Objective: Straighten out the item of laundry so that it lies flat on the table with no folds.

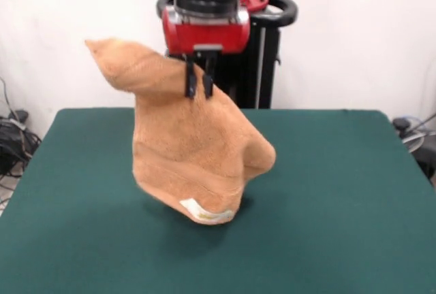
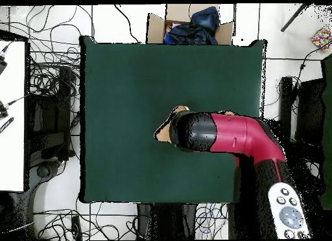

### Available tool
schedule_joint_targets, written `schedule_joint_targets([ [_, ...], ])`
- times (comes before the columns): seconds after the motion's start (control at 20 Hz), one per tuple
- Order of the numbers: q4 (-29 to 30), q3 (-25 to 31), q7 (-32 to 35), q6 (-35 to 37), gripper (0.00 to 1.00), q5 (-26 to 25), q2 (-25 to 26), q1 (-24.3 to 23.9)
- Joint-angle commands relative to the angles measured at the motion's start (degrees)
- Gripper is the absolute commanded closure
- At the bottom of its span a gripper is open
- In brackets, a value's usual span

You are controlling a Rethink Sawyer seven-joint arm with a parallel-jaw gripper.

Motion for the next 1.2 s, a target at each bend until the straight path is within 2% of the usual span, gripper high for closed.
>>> schedule_joint_targets([
  [0.05,6.5,6.1,-5.8,4.8,1.0,2.7,-4.5,-0.8],
  [0.25,6.3,7.0,-6.7,4.8,1.0,3.2,-5.4,-2.4],
  [0.4,3.6,7.3,-6.5,7.3,1.0,3.9,-6.1,-3.3],
  [0.55,-2.3,7.2,-6.3,12.5,1.0,4.4,-5.8,-4.2],
  [0.85,-18.1,7.3,-3.6,26.6,1.0,4.5,-1.7,-4.3],
  [1.0,-22.9,7.5,-2.6,27.0,1.0,4.2,-0.3,-4.2],
  [1.2,-29.3,7.6,-1.3,31.5,1.0,3.5,2.5,-3.5],
])
